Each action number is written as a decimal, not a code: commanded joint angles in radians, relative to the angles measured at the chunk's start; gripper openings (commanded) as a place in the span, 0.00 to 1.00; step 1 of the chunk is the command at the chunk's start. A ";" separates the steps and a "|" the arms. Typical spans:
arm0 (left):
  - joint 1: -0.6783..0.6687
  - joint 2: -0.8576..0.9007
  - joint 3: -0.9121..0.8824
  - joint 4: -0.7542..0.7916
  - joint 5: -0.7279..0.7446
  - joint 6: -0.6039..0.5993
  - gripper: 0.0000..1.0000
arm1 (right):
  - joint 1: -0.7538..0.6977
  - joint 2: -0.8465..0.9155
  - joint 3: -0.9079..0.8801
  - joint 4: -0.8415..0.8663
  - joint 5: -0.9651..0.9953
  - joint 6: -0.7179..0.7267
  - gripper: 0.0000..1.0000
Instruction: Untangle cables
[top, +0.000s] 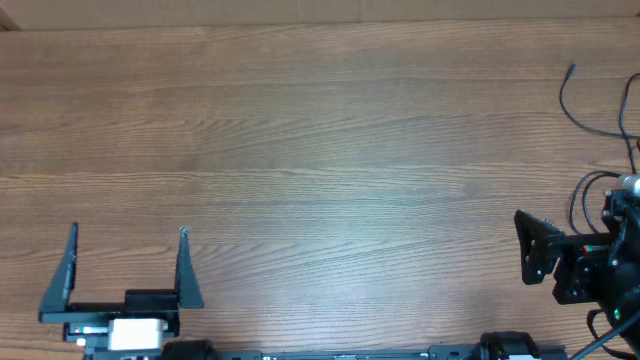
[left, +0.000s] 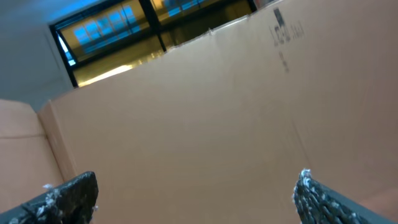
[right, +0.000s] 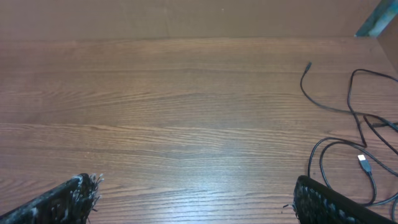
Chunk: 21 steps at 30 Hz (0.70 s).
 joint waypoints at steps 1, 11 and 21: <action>0.006 -0.072 -0.100 0.061 0.000 0.018 0.99 | 0.006 0.000 0.005 0.005 0.009 0.003 1.00; 0.005 -0.113 -0.269 0.121 -0.005 0.019 1.00 | 0.006 0.000 0.005 0.005 0.009 0.003 1.00; 0.005 -0.113 -0.408 0.121 -0.010 0.038 1.00 | 0.006 0.000 0.005 0.005 0.010 0.003 1.00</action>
